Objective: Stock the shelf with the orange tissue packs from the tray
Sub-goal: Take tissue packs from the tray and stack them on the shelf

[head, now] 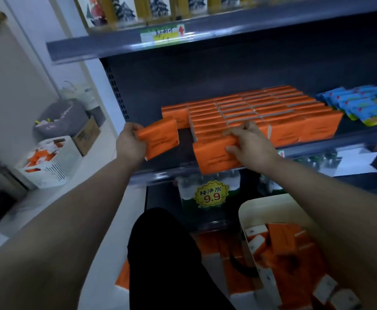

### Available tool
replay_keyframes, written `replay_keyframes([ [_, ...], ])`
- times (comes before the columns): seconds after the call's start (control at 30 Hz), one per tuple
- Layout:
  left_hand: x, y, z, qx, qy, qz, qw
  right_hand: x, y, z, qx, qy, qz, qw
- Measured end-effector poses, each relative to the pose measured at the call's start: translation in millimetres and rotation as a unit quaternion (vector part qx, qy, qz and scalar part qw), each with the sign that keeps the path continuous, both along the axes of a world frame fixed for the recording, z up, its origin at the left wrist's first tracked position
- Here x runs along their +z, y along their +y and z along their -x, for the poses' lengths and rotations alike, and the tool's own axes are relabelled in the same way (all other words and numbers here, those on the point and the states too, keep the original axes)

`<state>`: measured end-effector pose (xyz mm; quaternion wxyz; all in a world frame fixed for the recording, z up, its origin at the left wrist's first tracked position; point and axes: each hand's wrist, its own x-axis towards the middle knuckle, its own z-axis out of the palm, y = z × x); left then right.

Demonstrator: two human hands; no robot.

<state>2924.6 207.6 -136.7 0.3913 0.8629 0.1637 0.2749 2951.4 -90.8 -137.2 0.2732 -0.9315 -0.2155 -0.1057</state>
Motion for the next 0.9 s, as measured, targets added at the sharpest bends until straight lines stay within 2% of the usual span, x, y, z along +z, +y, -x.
replay_keyframes([
  [0.2,-8.6,23.8,-45.9,0.026,0.052,-0.028,0.998,8.3,48.6,-31.1,0.037,-0.058,0.018,0.997],
  [0.33,-14.7,29.3,-87.8,0.008,0.072,-0.055,0.996,9.3,68.7,-51.4,0.027,-0.034,0.017,0.999],
  [0.63,-19.6,60.8,-178.7,-0.086,0.111,-0.103,0.985,19.2,110.2,-79.4,0.037,0.009,0.11,0.993],
  [0.9,-30.7,64.3,-221.8,-0.147,0.143,-0.022,0.978,29.7,133.9,-100.4,0.022,0.024,0.126,0.992],
])
